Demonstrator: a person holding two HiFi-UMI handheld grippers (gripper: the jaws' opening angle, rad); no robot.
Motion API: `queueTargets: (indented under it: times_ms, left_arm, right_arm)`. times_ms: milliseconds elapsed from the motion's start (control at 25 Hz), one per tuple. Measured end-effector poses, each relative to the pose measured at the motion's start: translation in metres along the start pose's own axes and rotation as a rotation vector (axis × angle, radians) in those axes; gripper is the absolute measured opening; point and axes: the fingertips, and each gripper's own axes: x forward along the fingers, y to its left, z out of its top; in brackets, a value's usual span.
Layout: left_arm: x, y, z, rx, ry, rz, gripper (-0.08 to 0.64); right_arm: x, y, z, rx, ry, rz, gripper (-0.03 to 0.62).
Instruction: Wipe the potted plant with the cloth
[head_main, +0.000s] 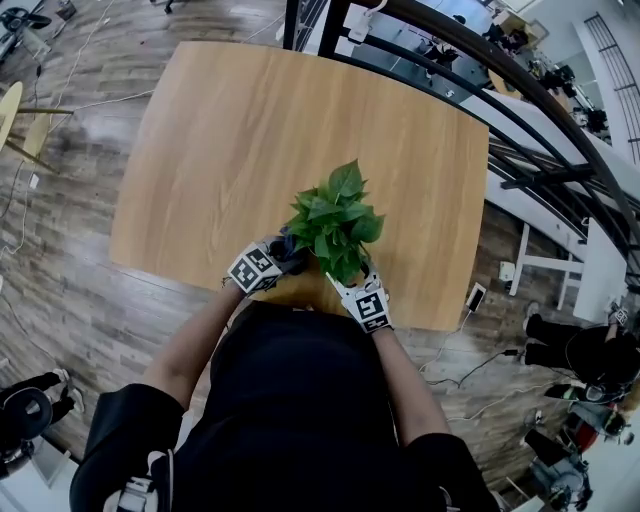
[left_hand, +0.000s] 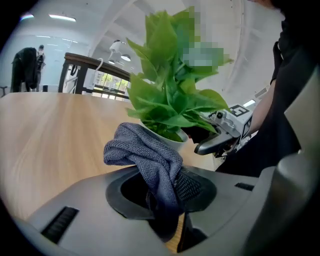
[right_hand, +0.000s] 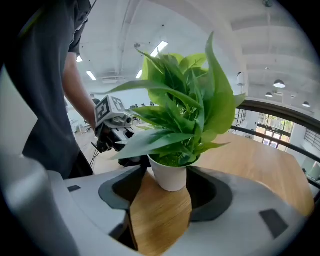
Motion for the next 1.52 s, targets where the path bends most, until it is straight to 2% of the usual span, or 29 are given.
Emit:
queueTargets:
  times_ms: [160,320,480,640,760,960,1040,1200,1520]
  left_arm:
    - [0.009,-0.014,-0.005,0.047,0.055,-0.015,0.141]
    - [0.013,-0.025,-0.008,0.065,0.068,-0.014,0.141]
    - [0.016,-0.032,-0.009,0.059,0.077,-0.009,0.141]
    - [0.014,-0.034,-0.011,0.046,0.074,-0.007,0.141]
    - [0.010,-0.025,-0.012,0.035,0.066,0.028,0.141]
    - [-0.002,0.011,-0.004,-0.022,0.034,0.110,0.141]
    - [-0.004,0.018,0.003,-0.040,0.012,0.126,0.141]
    - [0.003,0.019,0.008,-0.008,0.044,0.098,0.141]
    - [0.005,0.003,0.001,0.012,0.071,0.068,0.141]
  right_arm:
    - [0.001,0.004,0.003,-0.018,0.007,0.020,0.261]
    - [0.003,-0.002,0.002,0.014,0.013,-0.012,0.259]
    - [0.002,-0.004,0.001,0.056,0.007,-0.036,0.259]
    - [0.002,0.006,-0.003,0.056,0.019,-0.014,0.259]
    - [0.002,0.008,-0.006,0.041,0.024,-0.012,0.259]
    - [-0.001,-0.016,-0.001,0.028,0.008,-0.089,0.259]
    - [-0.002,-0.020,0.002,0.018,-0.002,-0.095,0.261]
    - [0.009,-0.014,0.006,-0.035,0.020,-0.037,0.261]
    - [0.010,-0.012,0.006,-0.007,0.031,-0.085,0.259]
